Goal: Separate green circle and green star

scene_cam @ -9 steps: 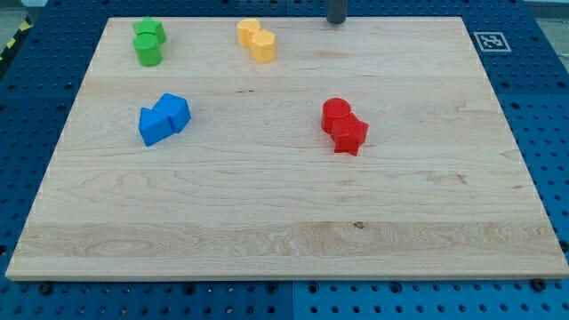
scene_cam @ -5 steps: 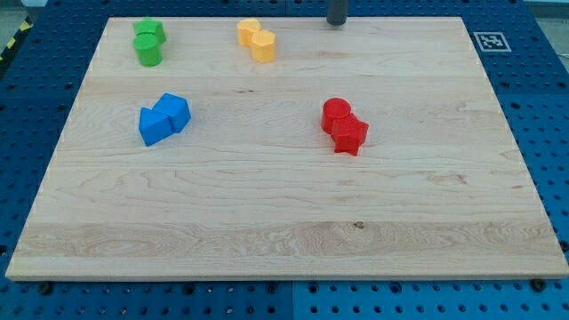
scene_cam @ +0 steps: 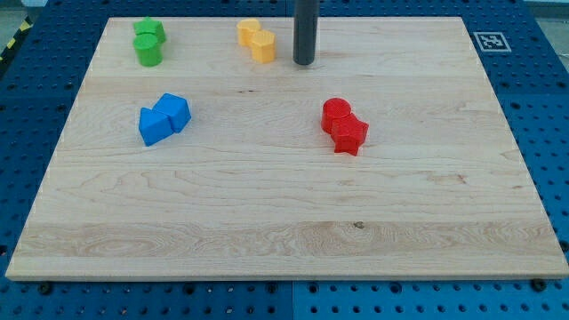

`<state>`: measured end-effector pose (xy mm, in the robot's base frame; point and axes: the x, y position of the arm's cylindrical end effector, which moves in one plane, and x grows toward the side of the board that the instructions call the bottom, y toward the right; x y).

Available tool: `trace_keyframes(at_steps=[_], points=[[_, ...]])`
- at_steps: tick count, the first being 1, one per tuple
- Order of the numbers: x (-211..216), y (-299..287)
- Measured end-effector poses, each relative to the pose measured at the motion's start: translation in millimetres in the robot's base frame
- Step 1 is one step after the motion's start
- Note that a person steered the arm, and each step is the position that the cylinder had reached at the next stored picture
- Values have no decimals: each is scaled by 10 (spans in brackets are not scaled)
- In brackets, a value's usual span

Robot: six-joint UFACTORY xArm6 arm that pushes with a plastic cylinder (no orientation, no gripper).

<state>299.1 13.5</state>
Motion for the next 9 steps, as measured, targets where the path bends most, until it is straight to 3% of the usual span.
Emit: trace_keyframes(at_steps=[2,7,9], points=[[219,-418],[571,-505],[570,-1062]])
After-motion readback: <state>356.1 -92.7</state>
